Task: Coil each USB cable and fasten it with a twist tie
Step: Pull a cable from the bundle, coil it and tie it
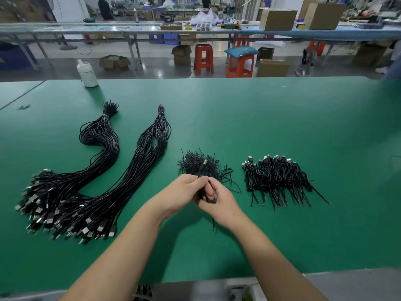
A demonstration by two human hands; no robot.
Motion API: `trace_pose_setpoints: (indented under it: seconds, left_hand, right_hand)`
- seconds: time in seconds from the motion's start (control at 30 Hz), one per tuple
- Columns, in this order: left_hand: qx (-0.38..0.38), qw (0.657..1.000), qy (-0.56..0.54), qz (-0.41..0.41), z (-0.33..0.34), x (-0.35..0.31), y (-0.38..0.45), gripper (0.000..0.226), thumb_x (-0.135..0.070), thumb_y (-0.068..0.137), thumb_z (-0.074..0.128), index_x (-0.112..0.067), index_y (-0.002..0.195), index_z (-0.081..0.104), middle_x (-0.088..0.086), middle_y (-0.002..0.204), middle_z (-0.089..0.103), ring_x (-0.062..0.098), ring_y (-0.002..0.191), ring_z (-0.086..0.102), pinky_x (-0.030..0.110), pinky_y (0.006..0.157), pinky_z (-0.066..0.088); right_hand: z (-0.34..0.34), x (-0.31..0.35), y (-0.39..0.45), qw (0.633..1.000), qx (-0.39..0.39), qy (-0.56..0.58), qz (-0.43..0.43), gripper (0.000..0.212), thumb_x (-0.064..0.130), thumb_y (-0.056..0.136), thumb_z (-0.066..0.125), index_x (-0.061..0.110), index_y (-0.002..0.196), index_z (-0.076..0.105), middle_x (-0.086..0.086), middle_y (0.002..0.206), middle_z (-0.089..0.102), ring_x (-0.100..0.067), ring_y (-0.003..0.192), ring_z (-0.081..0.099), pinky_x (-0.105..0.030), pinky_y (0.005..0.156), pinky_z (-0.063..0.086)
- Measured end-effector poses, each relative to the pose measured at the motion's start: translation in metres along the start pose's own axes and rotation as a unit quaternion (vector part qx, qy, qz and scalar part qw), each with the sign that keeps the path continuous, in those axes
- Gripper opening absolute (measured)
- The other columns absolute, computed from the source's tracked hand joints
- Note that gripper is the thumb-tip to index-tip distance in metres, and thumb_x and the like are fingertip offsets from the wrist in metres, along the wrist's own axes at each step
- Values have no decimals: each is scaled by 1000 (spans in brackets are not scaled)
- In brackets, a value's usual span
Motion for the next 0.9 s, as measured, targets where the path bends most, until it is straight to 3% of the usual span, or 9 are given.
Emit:
trace_pose_setpoints:
  seconds: [0.13, 0.2, 0.27, 0.37, 0.47, 0.6, 0.73, 0.83, 0.9]
  left_hand:
    - [-91, 993, -63, -45, -5, 13, 3, 43, -19, 104, 45, -4, 75, 72, 8, 70, 69, 22, 70, 61, 32, 76, 50]
    - [-186, 976, 107, -44, -13, 8, 2, 43, -24, 103, 45, -15, 70, 71, -1, 68, 67, 19, 71, 62, 28, 74, 46]
    - [-241, 910, 338, -10, -12, -7, -4, 38, -30, 103, 41, -18, 75, 62, -4, 73, 58, 23, 82, 60, 31, 70, 40]
    - [-262, 833, 486, 40, -13, -14, -11, 39, -41, 102, 33, -18, 115, 62, 3, 102, 58, 25, 103, 54, 37, 83, 46]
    - [-175, 885, 424, 77, -15, -8, -5, 51, -51, 99, 42, -26, 142, 47, 0, 107, 60, 16, 99, 57, 36, 91, 47]
    - [-105, 903, 392, 141, -14, -18, -4, 26, -49, 90, 63, -24, 94, 64, -8, 68, 56, 4, 61, 49, 25, 63, 43]
    - [-79, 912, 381, 126, -19, -13, -3, 27, -51, 83, 71, -26, 91, 64, -13, 59, 51, 0, 56, 47, 15, 56, 37]
    - [-82, 922, 364, 103, -24, -4, 2, 21, -46, 84, 72, -26, 89, 67, -14, 56, 49, 0, 52, 44, 14, 53, 36]
    - [-105, 919, 372, 81, -29, 4, 6, 23, -42, 84, 71, -20, 83, 66, -13, 55, 50, 1, 49, 41, 15, 50, 34]
  right_hand:
    - [4, -3, -1, 997, -21, -72, 1, 31, 18, 77, 62, 36, 100, 53, 13, 90, 64, 2, 73, 55, -22, 68, 46]
    - [7, -2, 0, 993, -29, -118, -4, 34, 17, 85, 62, 25, 116, 51, 3, 110, 63, -16, 96, 61, -34, 82, 49]
    - [7, 0, 0, 982, -40, -186, -13, 42, 14, 91, 56, 15, 131, 41, -6, 128, 52, -31, 108, 57, -45, 89, 48]
    - [4, 1, 1, 966, -39, -256, -7, 41, 10, 97, 43, 11, 136, 31, -10, 136, 39, -38, 112, 54, -47, 89, 46]
    - [4, -2, 0, 968, 2, -250, 1, 31, 8, 98, 36, 9, 128, 39, -11, 126, 43, -36, 107, 54, -48, 91, 46]
    - [18, -11, -3, 969, 69, -235, 17, 41, 6, 96, 35, 7, 137, 42, -13, 134, 51, -32, 116, 55, -45, 101, 45]
    - [22, -19, -3, 977, 96, -187, 45, 48, 9, 97, 34, 13, 145, 34, -16, 137, 54, -30, 124, 53, -40, 105, 43]
    - [25, -24, -5, 979, 111, -161, 57, 54, 20, 101, 33, 40, 150, 21, -1, 106, 64, -9, 75, 59, -23, 64, 51]
    - [30, -27, -6, 983, 115, -126, 72, 42, 26, 103, 34, 35, 145, 31, 1, 91, 63, -7, 59, 55, -24, 49, 46]
Point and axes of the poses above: each hand's wrist, its own y-axis towards the middle knuckle, its own z-axis out of the palm, x = y × z, the point moved 9 cm from there along y, towards the middle knuckle
